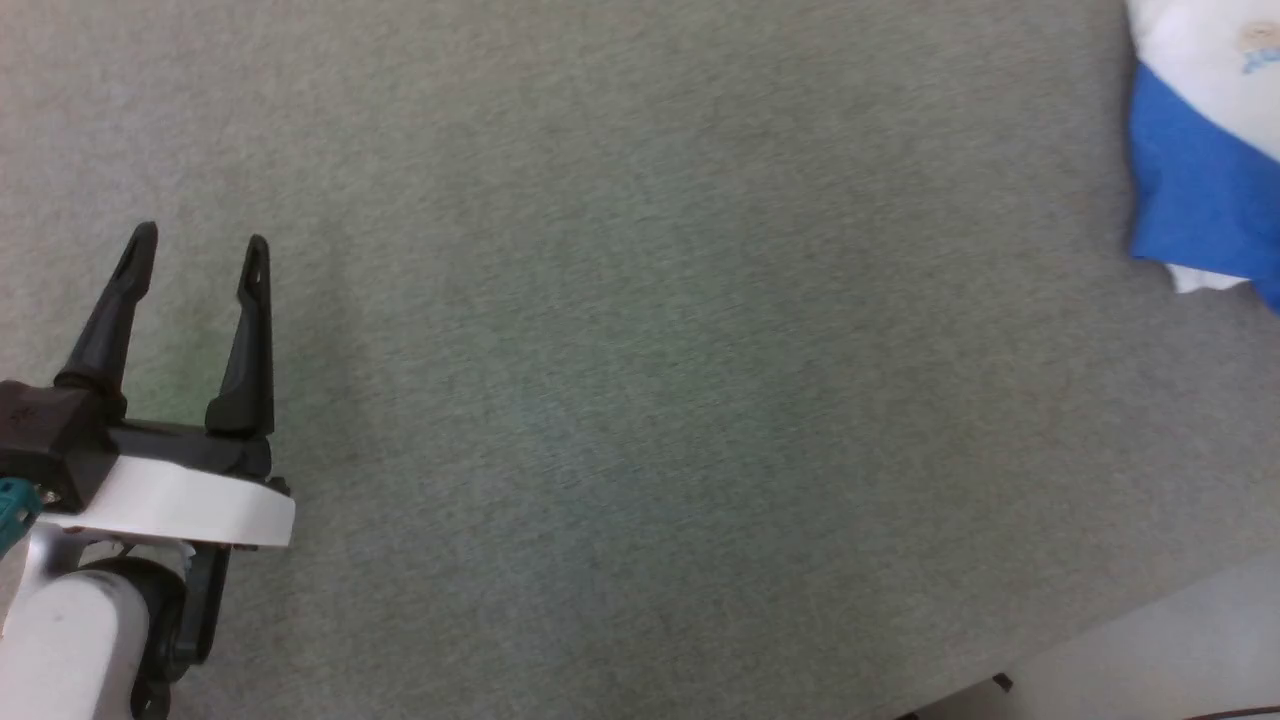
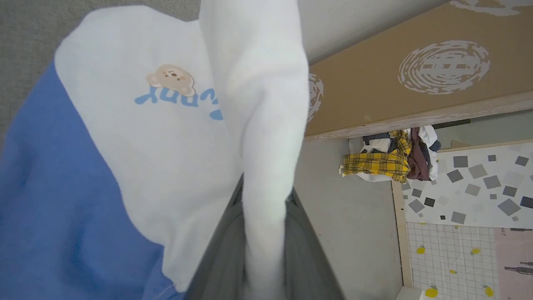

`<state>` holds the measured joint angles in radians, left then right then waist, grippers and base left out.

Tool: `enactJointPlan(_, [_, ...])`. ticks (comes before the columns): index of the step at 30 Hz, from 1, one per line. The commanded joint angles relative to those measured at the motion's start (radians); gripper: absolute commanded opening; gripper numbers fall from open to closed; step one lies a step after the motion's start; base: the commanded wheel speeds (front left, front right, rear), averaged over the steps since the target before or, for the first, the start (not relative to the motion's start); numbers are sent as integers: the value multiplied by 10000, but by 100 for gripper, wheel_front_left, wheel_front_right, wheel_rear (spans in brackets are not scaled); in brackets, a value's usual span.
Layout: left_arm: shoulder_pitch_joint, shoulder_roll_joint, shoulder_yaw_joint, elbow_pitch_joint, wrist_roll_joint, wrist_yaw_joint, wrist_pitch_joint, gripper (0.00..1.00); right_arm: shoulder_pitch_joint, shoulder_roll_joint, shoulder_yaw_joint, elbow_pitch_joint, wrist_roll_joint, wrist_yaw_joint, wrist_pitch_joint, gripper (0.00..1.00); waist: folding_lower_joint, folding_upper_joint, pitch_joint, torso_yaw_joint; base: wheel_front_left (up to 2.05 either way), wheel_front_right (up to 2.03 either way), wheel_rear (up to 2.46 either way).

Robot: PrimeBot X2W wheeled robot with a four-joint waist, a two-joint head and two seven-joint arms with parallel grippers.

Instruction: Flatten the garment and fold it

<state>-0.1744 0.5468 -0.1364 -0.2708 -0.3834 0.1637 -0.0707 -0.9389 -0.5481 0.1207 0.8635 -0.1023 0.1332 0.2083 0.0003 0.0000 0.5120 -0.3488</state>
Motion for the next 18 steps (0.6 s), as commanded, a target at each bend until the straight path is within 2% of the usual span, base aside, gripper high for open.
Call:
enactJointPlan(1, [-208,59,6,9,59,38,-53,100,-268,81,-369,298,-402,-25,-246,0,-3,0,234,358,0,0,0])
enactJointPlan(2, [-217,46,0,57,50,36,-90,100,-308,116,-537,407,-586,-25,-330,29,-3,0,198,409,0,0,0])
enactJointPlan(3, [-208,22,-18,116,42,35,-132,100,-320,149,-725,484,-760,-25,-428,72,-3,0,124,464,0,0,0])
enactJointPlan(4, [-187,-11,-40,172,31,38,-172,100,-317,168,-922,525,-941,-25,-555,100,-3,0,46,511,0,0,0])
enactJointPlan(8, [-67,-201,-155,480,-44,40,-394,100,-128,241,-1507,577,-1539,-25,-1218,100,-3,0,-490,688,0,0,0])
enactJointPlan(12, [62,-384,-236,787,-158,24,-594,100,127,391,-1879,610,-1539,-25,-1790,100,-3,0,-1091,813,0,0,0])
enactJointPlan(18, [341,-830,-392,1392,-543,-51,-920,100,851,773,-1865,538,-620,-25,-2921,100,-3,0,-2456,1200,0,0,0])
